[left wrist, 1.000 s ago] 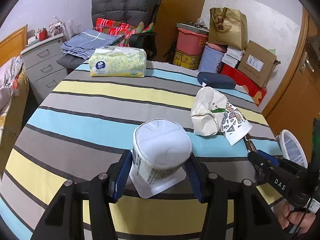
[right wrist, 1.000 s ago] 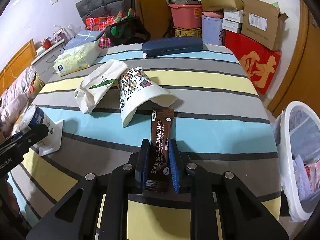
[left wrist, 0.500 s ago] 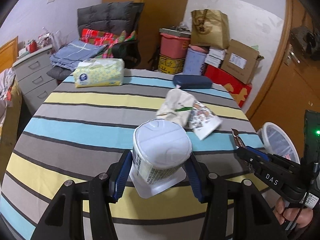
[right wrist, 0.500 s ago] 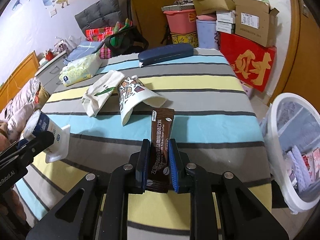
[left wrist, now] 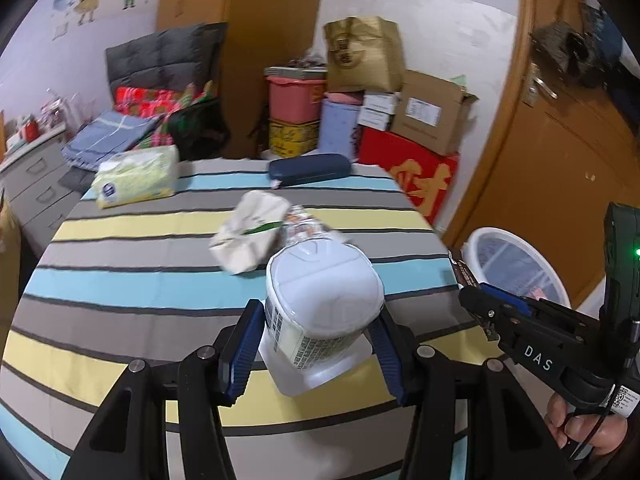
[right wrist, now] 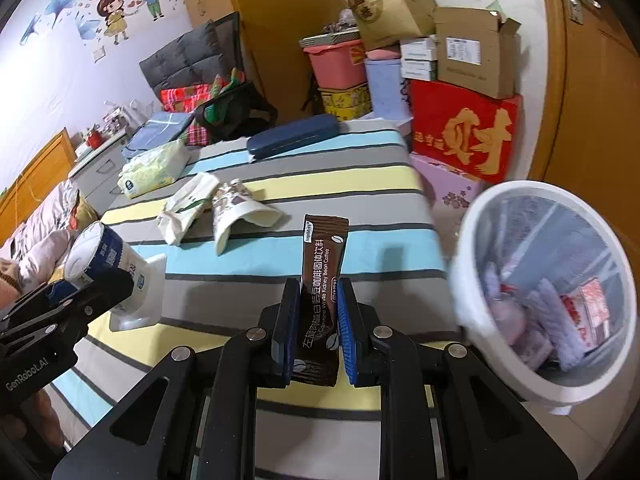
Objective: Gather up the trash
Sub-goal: 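Carry the white cup and coffee packet over the wastebasket with both tools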
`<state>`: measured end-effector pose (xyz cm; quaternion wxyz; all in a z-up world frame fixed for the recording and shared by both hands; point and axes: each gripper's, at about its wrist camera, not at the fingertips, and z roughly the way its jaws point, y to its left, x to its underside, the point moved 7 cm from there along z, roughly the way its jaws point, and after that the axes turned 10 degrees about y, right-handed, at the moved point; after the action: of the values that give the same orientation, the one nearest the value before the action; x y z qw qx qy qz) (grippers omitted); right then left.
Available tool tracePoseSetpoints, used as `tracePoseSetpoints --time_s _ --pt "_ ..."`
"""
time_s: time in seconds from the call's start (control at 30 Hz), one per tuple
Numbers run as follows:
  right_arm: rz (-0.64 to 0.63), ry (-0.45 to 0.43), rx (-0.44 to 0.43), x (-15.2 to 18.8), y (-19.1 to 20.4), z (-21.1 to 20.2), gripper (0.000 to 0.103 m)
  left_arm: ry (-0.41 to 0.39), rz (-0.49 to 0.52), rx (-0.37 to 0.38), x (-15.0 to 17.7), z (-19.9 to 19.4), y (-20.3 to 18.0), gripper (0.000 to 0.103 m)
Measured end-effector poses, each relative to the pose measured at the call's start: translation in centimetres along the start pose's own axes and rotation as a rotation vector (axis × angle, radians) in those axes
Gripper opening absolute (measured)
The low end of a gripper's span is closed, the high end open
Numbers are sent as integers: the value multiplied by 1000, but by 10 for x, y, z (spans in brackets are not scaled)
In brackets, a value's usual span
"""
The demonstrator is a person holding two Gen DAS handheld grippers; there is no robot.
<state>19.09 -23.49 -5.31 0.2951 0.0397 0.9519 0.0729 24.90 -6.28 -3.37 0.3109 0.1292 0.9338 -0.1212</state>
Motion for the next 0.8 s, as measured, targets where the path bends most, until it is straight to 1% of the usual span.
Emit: tracePoseSetpoints --time_s 0.3,0.47,0.8 --pt "77 -58 46 1 -48 -26 19 1 93 54 -4 5 -70 54" --pt "122 -74 78 5 -78 -37 19 10 145 88 -4 10 -109 54" --pt "189 -94 140 13 -129 -57 19 26 219 156 -10 24 -174 54"
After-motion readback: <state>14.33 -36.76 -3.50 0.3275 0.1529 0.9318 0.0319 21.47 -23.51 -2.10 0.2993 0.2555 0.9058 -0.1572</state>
